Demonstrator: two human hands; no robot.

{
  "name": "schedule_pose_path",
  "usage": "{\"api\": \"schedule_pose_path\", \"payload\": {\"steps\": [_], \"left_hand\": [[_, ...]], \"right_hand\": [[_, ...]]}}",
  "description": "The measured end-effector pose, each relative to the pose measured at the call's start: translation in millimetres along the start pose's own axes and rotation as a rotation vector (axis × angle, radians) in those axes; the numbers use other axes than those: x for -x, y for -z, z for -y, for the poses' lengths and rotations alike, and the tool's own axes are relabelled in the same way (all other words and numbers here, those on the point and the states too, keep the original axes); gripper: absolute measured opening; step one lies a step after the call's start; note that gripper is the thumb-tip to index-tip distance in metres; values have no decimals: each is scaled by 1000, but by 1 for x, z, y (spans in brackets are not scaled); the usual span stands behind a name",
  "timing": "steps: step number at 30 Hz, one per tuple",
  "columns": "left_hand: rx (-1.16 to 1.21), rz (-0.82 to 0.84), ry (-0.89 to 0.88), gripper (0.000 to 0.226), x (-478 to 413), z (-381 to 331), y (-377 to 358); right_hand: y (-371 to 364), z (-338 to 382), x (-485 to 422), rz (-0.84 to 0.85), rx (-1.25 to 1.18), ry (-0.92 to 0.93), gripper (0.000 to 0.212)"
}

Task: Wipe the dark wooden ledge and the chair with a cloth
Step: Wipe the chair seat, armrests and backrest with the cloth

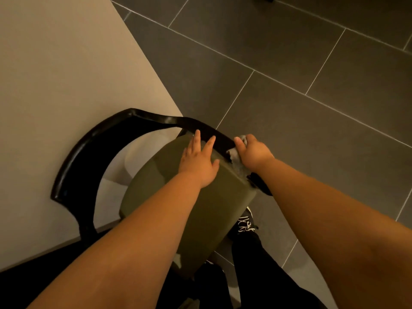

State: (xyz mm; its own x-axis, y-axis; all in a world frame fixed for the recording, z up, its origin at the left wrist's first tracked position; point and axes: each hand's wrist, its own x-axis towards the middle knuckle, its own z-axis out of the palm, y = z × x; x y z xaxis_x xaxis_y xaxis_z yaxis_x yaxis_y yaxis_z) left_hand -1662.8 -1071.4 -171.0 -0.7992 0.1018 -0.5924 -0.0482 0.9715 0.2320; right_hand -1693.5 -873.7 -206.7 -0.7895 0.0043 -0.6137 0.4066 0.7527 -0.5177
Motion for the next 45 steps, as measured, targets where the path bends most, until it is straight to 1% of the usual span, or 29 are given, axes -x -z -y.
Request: {"api": "schedule_pose_path", "payload": {"steps": [3,5,7,9,10,12,14,16,20,24,27,31,33,38,42,45], "left_hand": [[39,108,46,77,24,10,11],[45,122,83,78,42,18,17],[52,138,119,74,59,25,22],[67,171,144,68,74,32,27],[79,192,153,65,81,35,31],[119,231,186,61,93,41,39],[175,246,227,61,105,46,48],[244,233,268,61,113,51,59],[311,148,314,60,133,57,87],[337,38,361,61,172,66,115],[329,-21,406,61,205,81,133],[379,-161,478,62,243,102,146],[399,-215,512,60,263,113,147],[464,-317,605,59,322,125,137],[508,-389,667,55,376,128,117],[559,-410,730,60,419,131,96]], "right_hand": [[2,-17,36,53,114,-66,57],[5,-18,51,77,226,-83,57],[9,-3,60,105,361,-80,54],[17,23,65,138,449,-31,49],[22,37,67,149,497,9,51],[31,62,72,153,470,65,53],[36,83,78,133,452,156,48],[42,100,83,120,482,241,44],[60,140,95,146,568,380,43],[77,186,104,181,580,513,42],[79,222,110,158,616,598,43],[72,270,130,119,616,732,39],[64,286,145,130,639,808,39],[28,310,192,154,772,984,49],[-5,317,239,169,801,1115,50],[-21,314,274,181,815,1188,49]]}}
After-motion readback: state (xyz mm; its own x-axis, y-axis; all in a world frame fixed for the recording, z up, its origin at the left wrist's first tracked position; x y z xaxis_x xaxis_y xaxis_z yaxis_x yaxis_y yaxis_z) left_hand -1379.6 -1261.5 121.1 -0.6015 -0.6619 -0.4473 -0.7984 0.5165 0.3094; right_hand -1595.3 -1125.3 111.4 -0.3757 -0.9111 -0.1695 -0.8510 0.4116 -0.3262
